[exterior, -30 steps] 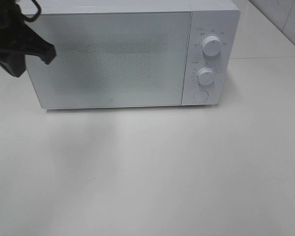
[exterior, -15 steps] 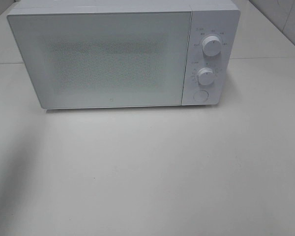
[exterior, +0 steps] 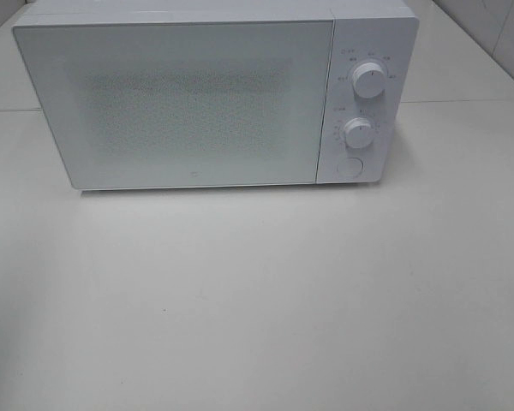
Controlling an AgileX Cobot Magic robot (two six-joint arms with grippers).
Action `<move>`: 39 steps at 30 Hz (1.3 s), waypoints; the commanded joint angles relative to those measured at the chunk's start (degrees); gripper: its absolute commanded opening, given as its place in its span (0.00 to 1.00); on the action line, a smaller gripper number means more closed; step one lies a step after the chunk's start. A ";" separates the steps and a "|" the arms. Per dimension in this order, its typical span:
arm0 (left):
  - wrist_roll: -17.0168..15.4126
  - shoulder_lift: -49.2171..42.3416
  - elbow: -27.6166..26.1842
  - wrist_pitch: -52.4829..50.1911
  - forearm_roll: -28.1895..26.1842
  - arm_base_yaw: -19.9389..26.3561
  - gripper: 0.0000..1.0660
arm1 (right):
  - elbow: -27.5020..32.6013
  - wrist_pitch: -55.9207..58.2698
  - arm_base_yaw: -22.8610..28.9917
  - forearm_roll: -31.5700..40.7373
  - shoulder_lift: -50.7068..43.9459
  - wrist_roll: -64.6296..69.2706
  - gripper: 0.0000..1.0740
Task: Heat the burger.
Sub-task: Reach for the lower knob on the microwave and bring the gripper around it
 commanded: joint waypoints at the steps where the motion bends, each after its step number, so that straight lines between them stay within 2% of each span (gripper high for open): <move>1: 2.12 -6.99 4.58 -0.29 -1.60 0.11 0.00 | 0.06 -0.92 -0.17 0.00 -1.55 0.00 0.67; 2: 3.90 -11.46 7.16 -0.29 -2.01 0.11 0.00 | 0.06 -0.92 -0.17 0.00 -1.55 0.00 0.67; 3: 3.90 -11.46 7.16 -0.29 -2.01 0.11 0.00 | 0.06 -0.92 -0.17 0.00 -1.55 0.00 0.67; 4: 4.53 -16.04 9.51 -0.29 -2.29 0.11 0.00 | 0.06 -0.92 -0.17 0.00 -1.55 0.00 0.67; 10: 4.70 -26.41 13.69 -0.29 -2.52 0.11 0.00 | 0.06 -0.92 -0.17 0.00 -1.55 0.00 0.67; 11: 4.70 -30.83 15.01 -0.11 -2.92 0.11 0.00 | 0.06 -0.92 -0.17 0.00 -1.55 0.00 0.67; 15: 4.70 -37.53 16.16 0.34 -3.50 0.11 0.00 | 0.06 -0.92 -0.17 0.00 -1.55 0.00 0.67; 18: 6.13 -36.55 16.33 2.12 -4.07 0.17 0.00 | 0.06 -0.92 -0.17 0.00 -1.55 0.00 0.67; 19: 7.51 -36.44 16.33 1.66 -4.81 0.23 0.00 | 0.06 -0.92 -0.17 0.00 -1.55 0.00 0.67; 20: 10.49 -37.13 16.33 -0.11 -5.84 0.23 0.00 | 0.06 -0.92 -0.17 0.00 -1.38 0.00 0.67; 25: 12.89 -37.07 16.96 -4.47 -8.08 0.23 0.00 | 0.06 -0.92 -0.17 0.00 -1.32 0.00 0.67; 27: 14.90 -37.07 18.56 -8.54 -9.40 0.23 0.00 | 0.06 -0.92 -0.17 0.00 -1.26 0.00 0.67; 39: 15.41 -37.01 19.48 -9.68 -9.34 0.29 0.00 | 0.06 -0.92 -0.17 0.00 -1.09 0.06 0.67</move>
